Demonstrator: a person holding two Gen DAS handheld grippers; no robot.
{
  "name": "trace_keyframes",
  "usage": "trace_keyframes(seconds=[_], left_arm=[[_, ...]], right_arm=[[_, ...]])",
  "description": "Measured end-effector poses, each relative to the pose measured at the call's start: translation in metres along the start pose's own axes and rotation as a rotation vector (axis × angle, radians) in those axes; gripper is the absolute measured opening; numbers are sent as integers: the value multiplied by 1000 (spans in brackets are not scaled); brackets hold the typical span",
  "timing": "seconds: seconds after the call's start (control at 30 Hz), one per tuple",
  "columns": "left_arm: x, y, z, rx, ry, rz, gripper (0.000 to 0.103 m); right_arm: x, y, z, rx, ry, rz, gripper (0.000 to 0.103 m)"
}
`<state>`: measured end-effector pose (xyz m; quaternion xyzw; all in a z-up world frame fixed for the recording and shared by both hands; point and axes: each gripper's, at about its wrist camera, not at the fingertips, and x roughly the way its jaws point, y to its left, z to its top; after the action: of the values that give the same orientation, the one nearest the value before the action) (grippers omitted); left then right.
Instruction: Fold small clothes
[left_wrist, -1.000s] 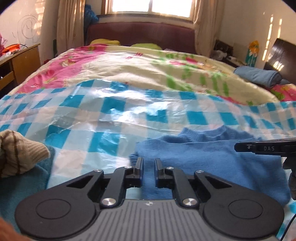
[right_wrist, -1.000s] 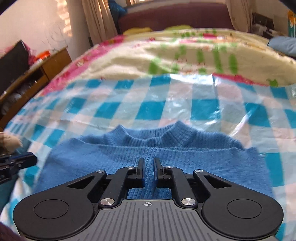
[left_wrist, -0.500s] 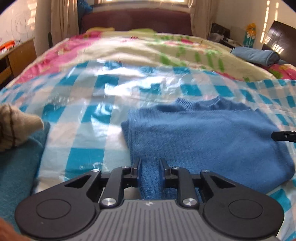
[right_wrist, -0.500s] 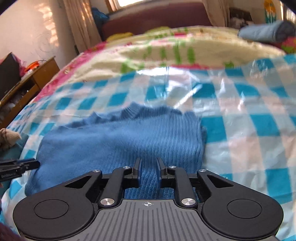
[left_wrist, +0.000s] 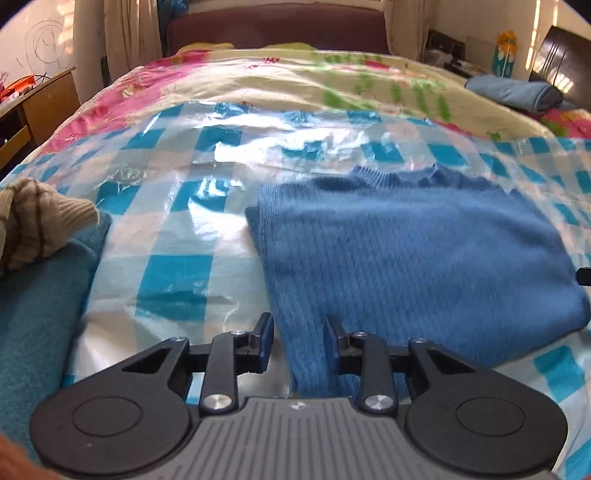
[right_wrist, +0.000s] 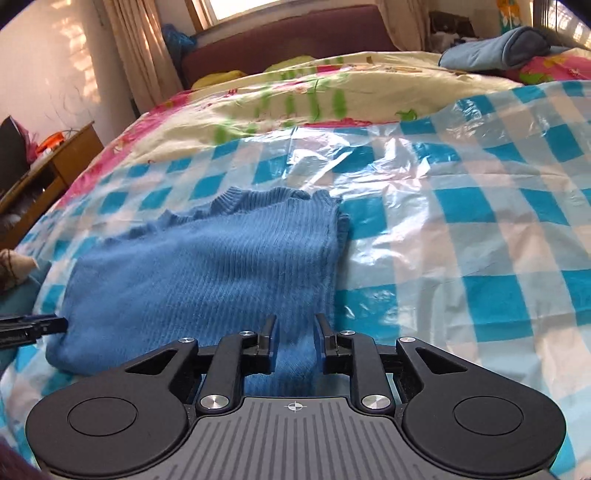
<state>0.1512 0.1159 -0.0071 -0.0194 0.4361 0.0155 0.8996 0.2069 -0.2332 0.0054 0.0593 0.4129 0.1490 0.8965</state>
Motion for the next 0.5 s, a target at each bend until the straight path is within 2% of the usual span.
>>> trace_keyframes(seconds=[0.1, 0.23, 0.3, 0.43, 0.5], left_arm=[[12, 4, -6, -35, 53, -2, 36], [-1, 6, -8, -82, 19, -13, 36], [-6, 8, -11, -85, 11, -5, 36], [0, 11, -21, -104, 51, 0, 38], [-5, 13, -23, -123, 39, -8, 38]], right_arm=[[18, -4, -8, 6, 96, -36, 27], [8, -7, -11, 71, 46, 3, 27], [1, -4, -11, 56, 14, 12, 28], [16, -2, -17, 34, 84, -34, 29], [10, -2, -17, 57, 63, -25, 29]])
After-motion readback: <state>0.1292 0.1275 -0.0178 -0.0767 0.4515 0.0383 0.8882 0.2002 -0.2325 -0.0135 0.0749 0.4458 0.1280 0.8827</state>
